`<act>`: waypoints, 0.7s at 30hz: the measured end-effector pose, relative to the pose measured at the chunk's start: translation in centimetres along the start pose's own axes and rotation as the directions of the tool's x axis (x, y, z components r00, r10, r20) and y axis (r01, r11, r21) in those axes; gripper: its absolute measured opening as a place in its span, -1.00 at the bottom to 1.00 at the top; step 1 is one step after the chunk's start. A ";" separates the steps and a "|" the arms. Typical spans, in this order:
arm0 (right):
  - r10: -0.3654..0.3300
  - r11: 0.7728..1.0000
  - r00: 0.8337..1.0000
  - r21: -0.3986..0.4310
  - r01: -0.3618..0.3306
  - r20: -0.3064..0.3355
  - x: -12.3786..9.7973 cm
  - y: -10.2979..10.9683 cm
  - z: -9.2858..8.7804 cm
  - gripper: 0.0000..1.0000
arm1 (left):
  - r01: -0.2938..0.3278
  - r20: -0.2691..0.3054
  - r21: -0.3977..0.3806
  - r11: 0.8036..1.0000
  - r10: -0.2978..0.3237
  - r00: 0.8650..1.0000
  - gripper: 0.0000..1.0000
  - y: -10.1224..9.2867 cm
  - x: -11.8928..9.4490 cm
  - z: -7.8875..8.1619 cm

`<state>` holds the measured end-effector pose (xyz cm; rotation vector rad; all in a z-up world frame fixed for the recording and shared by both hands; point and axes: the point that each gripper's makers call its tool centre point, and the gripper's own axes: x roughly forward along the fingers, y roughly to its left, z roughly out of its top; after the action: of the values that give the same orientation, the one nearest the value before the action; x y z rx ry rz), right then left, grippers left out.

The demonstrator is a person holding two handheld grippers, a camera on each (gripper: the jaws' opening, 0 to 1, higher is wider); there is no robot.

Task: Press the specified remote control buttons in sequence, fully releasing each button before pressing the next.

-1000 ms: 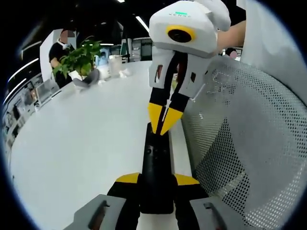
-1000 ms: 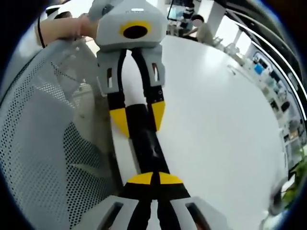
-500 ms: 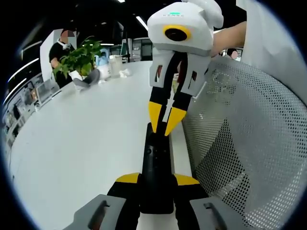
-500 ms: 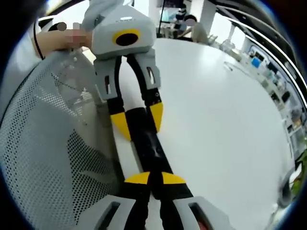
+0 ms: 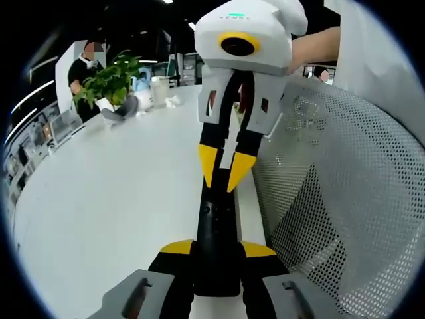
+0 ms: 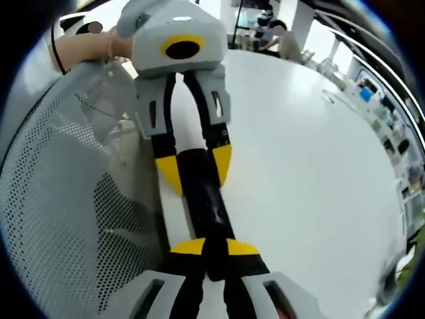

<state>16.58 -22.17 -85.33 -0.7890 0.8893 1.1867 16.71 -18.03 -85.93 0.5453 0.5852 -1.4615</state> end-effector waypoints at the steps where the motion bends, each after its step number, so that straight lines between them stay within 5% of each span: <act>1: 0.002 1.000 1.000 -0.008 -0.002 -0.010 0.0 0.0 0.0 -0.87 | 0.000 0.000 0.000 1.000 0.000 1.000 -0.49 0.0 0.0 0.0; 7: 0.023 0.997 0.998 -0.071 -0.028 -0.065 0.2 0.0 0.0 -0.87 | 0.001 -0.002 0.002 1.000 -0.001 1.000 -0.49 0.0 0.0 0.0; 21: 0.049 0.996 0.991 -0.066 -0.058 -0.124 0.2 0.0 -0.1 -0.87 | 0.002 0.001 0.004 1.000 -0.002 1.000 -0.49 -0.1 0.0 0.0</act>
<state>16.58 -22.21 -85.59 -0.9069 0.9788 1.2318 16.65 -18.03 -85.90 0.5475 0.5823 -1.4648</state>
